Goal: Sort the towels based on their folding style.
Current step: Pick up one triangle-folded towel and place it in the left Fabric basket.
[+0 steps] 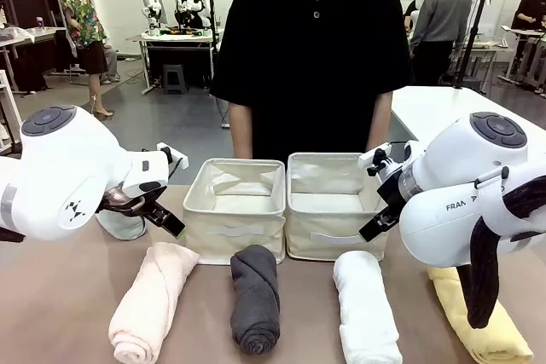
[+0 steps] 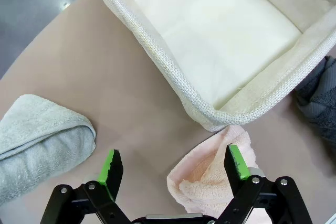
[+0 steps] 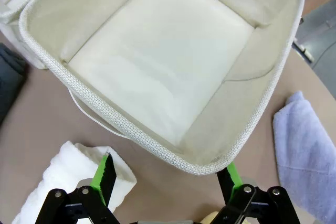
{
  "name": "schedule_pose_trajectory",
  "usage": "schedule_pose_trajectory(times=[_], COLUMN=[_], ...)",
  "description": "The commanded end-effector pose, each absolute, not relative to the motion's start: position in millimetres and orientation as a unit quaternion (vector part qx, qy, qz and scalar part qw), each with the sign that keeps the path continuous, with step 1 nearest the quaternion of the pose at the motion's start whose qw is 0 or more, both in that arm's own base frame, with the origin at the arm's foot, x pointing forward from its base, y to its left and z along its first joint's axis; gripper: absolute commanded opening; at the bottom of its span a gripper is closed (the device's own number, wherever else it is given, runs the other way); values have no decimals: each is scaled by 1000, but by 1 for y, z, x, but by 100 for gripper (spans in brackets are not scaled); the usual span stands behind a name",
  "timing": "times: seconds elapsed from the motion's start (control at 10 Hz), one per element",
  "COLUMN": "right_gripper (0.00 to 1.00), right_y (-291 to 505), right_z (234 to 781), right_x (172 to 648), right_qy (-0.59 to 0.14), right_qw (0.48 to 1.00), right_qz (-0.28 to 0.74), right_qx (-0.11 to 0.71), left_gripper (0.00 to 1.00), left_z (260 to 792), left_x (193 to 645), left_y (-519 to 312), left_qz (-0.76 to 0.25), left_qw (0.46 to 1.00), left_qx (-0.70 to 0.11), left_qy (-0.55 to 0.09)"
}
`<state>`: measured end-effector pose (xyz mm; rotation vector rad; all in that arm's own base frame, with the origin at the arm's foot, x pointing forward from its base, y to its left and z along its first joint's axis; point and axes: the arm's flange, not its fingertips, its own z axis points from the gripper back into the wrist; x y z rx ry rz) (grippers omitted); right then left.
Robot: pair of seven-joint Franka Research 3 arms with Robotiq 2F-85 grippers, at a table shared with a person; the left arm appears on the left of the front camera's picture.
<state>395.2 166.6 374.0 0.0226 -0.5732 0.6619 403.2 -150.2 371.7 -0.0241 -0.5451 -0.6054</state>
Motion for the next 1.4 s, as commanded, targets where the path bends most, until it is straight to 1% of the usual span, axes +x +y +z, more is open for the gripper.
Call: schedule_pose_trajectory(times=[0.0,0.1,0.2,0.3,0.4,0.5,0.7,0.8,0.9,1.0,1.1,1.3], right_gripper=[100,100,100,100,100,100,100,100,100,100,100,100], right_y=[167,167,160,150,139,129,123,127,131,135,116,116], right_z=[374,374,409,452,495,545,622,649,661,658,658,658], right_x=[395,395,375,351,331,308,267,250,240,239,232,232], right_qy=[-278,-278,-318,-355,-371,-390,-398,-385,-376,-357,-401,-401], right_qw=[906,906,899,890,886,882,880,881,884,890,875,875], right_qz=[321,320,302,286,277,261,255,268,270,266,265,265], right_qx=[11,11,0,-17,-9,-34,-52,-59,-72,-95,-56,-56], left_gripper=[100,100,100,100,100,100,100,100,100,100,100,100], left_z=[372,372,401,443,489,546,631,663,682,687,685,685], left_x=[403,403,395,382,365,353,330,319,309,303,298,298], left_y=[-150,-150,-151,-151,-151,-149,-144,-144,-144,-142,-138,-138], left_qz=[-295,-294,-308,-323,-344,-341,-343,-344,-332,-324,-330,-330], left_qw=[918,918,913,904,892,884,876,872,872,872,871,871], left_qx=[-12,-12,-11,17,38,78,84,86,92,97,86,86], left_qy=[-265,-265,-266,-280,-290,-311,-328,-337,-349,-355,-353,-353])
